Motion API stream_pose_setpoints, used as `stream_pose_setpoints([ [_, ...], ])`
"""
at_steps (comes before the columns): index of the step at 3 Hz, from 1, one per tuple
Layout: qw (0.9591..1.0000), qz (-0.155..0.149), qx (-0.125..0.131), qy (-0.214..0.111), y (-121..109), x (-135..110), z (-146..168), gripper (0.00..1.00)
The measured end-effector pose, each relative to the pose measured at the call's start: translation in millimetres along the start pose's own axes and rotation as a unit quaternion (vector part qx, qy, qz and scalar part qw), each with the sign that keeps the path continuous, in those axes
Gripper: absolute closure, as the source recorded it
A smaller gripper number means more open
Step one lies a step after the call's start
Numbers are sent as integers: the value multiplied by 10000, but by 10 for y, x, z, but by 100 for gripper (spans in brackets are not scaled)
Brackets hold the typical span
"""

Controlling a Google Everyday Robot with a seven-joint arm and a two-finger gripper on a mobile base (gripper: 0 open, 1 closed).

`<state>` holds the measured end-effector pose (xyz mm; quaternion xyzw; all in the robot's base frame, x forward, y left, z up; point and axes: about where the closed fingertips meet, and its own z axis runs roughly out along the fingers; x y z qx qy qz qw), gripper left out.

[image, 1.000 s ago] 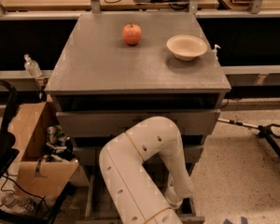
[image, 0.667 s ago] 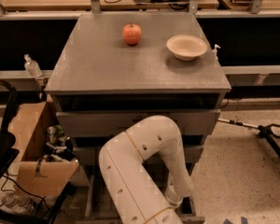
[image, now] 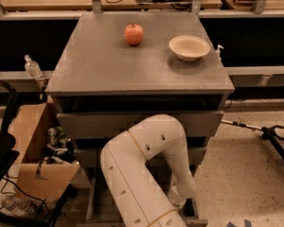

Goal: Open bottom drawer

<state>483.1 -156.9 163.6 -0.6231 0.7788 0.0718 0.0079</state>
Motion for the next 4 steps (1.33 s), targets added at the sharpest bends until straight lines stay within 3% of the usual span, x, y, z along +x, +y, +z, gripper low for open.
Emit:
stream_pose_setpoints([
  [1,10000,23,-15,2,24,1,2,100],
  [2,9979,546,-335,63,615,-5,-12,100],
  [4,9974,621,-370,66,602,-49,-20,100],
])
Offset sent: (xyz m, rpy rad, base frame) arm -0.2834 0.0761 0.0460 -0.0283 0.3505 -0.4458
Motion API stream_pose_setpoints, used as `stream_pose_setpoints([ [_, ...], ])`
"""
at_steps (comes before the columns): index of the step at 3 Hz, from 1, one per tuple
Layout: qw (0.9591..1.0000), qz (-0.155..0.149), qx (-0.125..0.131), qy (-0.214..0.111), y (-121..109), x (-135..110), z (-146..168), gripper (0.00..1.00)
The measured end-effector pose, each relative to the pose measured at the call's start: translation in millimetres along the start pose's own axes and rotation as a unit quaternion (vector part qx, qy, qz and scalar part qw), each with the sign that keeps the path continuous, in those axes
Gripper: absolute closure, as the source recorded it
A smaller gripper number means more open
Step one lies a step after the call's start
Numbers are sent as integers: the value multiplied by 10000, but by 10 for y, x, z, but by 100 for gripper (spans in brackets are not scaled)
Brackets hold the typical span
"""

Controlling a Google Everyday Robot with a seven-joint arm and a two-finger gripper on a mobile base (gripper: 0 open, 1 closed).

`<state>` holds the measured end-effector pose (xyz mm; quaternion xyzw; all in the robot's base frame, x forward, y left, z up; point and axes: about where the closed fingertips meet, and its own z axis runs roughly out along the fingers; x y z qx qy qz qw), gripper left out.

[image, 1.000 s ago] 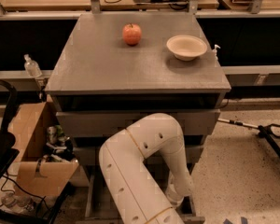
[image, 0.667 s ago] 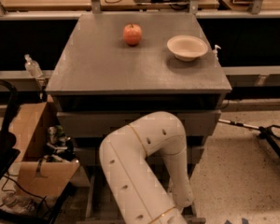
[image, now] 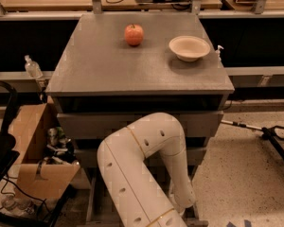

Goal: Open bottom drawer

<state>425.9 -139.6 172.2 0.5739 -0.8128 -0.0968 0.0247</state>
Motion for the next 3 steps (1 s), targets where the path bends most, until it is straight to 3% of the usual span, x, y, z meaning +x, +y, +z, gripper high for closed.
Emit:
stream_pose_setpoints([
  [1,10000,0,0,0,-5,-3,-1,100],
  [2,10000,0,0,0,-4,-6,-16,86],
  [3,10000,0,0,0,-9,-9,-16,63],
])
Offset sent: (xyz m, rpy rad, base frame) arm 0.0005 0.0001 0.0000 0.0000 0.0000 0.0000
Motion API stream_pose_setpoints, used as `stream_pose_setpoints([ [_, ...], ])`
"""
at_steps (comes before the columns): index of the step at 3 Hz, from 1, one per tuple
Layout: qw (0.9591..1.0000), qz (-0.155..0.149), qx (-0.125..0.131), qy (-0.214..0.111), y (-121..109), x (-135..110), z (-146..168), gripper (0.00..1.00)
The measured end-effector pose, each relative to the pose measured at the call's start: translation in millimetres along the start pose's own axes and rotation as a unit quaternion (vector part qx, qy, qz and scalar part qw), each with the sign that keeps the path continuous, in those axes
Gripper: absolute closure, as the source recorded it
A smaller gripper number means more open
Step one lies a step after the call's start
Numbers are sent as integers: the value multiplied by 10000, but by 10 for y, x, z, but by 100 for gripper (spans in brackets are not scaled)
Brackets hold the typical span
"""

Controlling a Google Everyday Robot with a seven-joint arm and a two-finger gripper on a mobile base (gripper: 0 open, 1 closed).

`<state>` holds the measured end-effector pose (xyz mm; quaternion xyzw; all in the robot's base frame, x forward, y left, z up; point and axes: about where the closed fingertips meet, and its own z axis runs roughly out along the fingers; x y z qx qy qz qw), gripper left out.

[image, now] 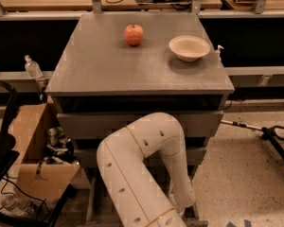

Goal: Open bottom drawer

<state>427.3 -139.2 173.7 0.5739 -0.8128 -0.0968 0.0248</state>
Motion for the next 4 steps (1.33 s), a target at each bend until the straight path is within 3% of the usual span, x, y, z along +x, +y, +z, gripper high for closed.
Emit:
stream_pose_setpoints([
  [2,10000,0,0,0,0,0,0,16],
  [3,10000,1,0,0,-155,-101,-22,0],
  [4,10000,1,0,0,-163,-106,-23,0],
])
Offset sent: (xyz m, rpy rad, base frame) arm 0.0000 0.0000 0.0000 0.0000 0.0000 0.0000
